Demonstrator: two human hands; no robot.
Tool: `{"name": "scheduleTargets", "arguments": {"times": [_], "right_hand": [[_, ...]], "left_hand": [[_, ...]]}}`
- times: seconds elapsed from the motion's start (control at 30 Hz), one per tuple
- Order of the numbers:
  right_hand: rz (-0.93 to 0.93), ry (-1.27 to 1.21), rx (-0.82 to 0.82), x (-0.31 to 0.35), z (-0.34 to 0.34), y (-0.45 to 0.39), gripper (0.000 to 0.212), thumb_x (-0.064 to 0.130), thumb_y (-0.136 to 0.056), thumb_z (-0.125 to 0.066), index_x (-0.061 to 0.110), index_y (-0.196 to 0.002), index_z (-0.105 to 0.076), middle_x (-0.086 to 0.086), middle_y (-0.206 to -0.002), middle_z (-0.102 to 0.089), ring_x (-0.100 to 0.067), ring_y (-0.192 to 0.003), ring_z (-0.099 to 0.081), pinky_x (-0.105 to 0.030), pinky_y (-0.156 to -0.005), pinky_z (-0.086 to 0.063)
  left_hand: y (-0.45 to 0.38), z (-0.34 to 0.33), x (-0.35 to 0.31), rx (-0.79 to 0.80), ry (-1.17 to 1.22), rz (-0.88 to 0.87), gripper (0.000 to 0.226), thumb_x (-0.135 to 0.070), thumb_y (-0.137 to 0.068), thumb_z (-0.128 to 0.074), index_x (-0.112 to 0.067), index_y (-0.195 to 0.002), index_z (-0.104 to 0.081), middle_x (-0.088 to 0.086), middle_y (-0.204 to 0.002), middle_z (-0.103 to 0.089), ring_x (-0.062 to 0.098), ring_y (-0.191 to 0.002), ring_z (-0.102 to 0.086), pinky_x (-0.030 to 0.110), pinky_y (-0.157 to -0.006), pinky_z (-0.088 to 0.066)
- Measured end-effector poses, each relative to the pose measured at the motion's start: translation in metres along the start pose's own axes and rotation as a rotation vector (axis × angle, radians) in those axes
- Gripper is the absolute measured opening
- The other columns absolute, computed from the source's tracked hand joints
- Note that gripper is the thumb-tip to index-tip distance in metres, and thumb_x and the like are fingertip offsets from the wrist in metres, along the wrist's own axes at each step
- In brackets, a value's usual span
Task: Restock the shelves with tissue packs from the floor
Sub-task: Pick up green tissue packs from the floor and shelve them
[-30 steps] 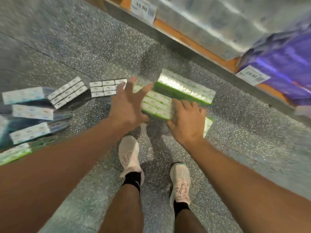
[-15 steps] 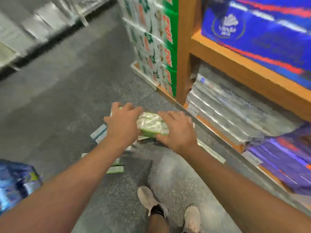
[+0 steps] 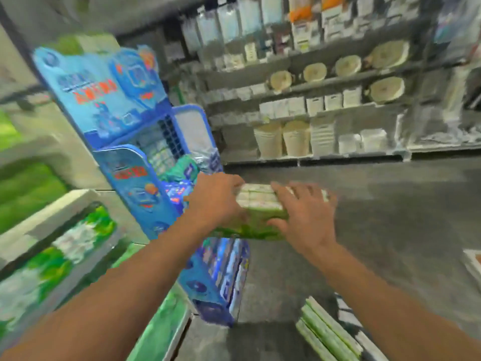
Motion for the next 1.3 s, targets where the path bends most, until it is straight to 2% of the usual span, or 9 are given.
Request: {"name": "scheduleTargets", "arguments": {"times": [0.13, 0.23, 0.47, 0.7, 0.83, 0.93, 1.03, 1.17, 1.3], "right_hand": [[0.203, -0.149, -0.117, 0.177, -0.023, -0.070, 0.085, 0.052, -0.051, -0.085, 0.036, -0.129, -0.056, 0.001, -0.117, -0.059, -0.029, -0.108, -0.050, -0.057, -0.088, -0.038], [0.289, -0.275, -0.182, 0.294, -0.031, -0.108, 0.081, 0.047, -0.053, -0.085, 0.036, -0.128, -0.056, 0.001, -0.117, -0.058, -0.029, -0.109, -0.049, -0.055, -0.087, -0.034], [0.451, -0.476, -0.319, 0.487, -0.029, -0.191, 0.073, 0.045, -0.059, -0.080, 0.039, -0.127, -0.054, 0.005, -0.120, -0.057, -0.029, -0.110, -0.047, -0.053, -0.091, -0.032], [0.606, -0.614, -0.386, 0.619, -0.057, -0.304, 0.066, 0.040, -0.063, -0.082, 0.037, -0.125, -0.057, 0.001, -0.122, -0.059, -0.031, -0.116, -0.048, -0.059, -0.095, -0.031], [0.704, -0.630, -0.354, 0.684, -0.087, -0.365, 0.059, 0.044, -0.065, -0.084, 0.041, -0.119, -0.060, 0.002, -0.122, -0.060, -0.029, -0.117, -0.048, -0.057, -0.095, -0.030], [0.771, -0.649, -0.275, 0.724, -0.114, -0.405, 0.065, 0.058, -0.063, -0.080, 0.046, -0.123, -0.058, 0.004, -0.126, -0.059, -0.027, -0.122, -0.045, -0.053, -0.096, -0.031], [0.815, -0.613, -0.098, 0.764, -0.153, -0.438, 0.078, 0.072, -0.058, -0.073, 0.048, -0.129, -0.053, 0.009, -0.132, -0.057, -0.025, -0.125, -0.043, -0.050, -0.095, -0.035], [0.888, -0.652, 0.062, 0.804, -0.197, -0.456, 0.084, 0.077, -0.052, -0.071, 0.048, -0.129, -0.055, 0.012, -0.134, -0.057, -0.022, -0.124, -0.047, -0.047, -0.092, -0.038], [0.988, -0.760, 0.086, 0.830, -0.209, -0.459, 0.077, 0.078, -0.055, -0.066, 0.048, -0.126, -0.059, 0.017, -0.133, -0.057, -0.018, -0.127, -0.042, -0.051, -0.098, -0.031]], "left_hand": [[0.043, 0.068, 0.171, -0.199, -0.118, 0.162, 0.057, -0.050, -0.064, -0.076, -0.028, -0.115, -0.063, 0.002, -0.108, -0.066, 0.030, -0.104, -0.059, 0.038, -0.091, -0.043], [0.080, 0.118, 0.279, -0.356, -0.173, 0.274, 0.061, -0.049, -0.057, -0.070, -0.030, -0.114, -0.059, -0.002, -0.109, -0.064, 0.028, -0.104, -0.056, 0.041, -0.089, -0.046], [0.140, 0.207, 0.441, -0.667, -0.324, 0.447, 0.073, -0.047, -0.057, -0.078, -0.032, -0.124, -0.053, 0.008, -0.129, -0.054, 0.033, -0.121, -0.044, 0.046, -0.096, -0.046], [0.128, 0.233, 0.546, -0.787, -0.376, 0.559, 0.064, -0.048, -0.065, -0.071, -0.031, -0.126, -0.058, 0.007, -0.138, -0.046, 0.028, -0.128, -0.041, 0.047, -0.100, -0.044], [0.105, 0.231, 0.611, -0.801, -0.358, 0.618, 0.055, -0.044, -0.069, -0.068, -0.024, -0.120, -0.063, 0.004, -0.130, -0.052, 0.024, -0.121, -0.049, 0.037, -0.102, -0.043], [0.086, 0.226, 0.661, -0.751, -0.380, 0.664, 0.049, -0.042, -0.073, -0.067, -0.018, -0.116, -0.067, 0.001, -0.121, -0.059, 0.021, -0.114, -0.053, 0.029, -0.101, -0.038], [0.076, 0.218, 0.705, -0.737, -0.370, 0.745, 0.045, -0.039, -0.074, -0.069, -0.018, -0.114, -0.067, 0.000, -0.118, -0.060, 0.021, -0.112, -0.055, 0.030, -0.099, -0.041], [0.068, 0.194, 0.733, -0.679, -0.394, 0.792, 0.067, -0.036, -0.075, -0.074, -0.010, -0.133, -0.056, 0.007, -0.135, -0.051, 0.024, -0.127, -0.044, 0.033, -0.111, -0.034], [0.069, 0.189, 0.743, -0.719, -0.464, 0.822, 0.070, -0.037, -0.076, -0.072, -0.008, -0.136, -0.053, 0.011, -0.144, -0.042, 0.027, -0.136, -0.034, 0.037, -0.116, -0.029]]}}
Point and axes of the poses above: each hand's wrist, its own y-axis away from the middle knuckle, its own z-axis out of the back of the hand, x = y × z, the point moved 9 cm from there along -y, towards the middle knuckle
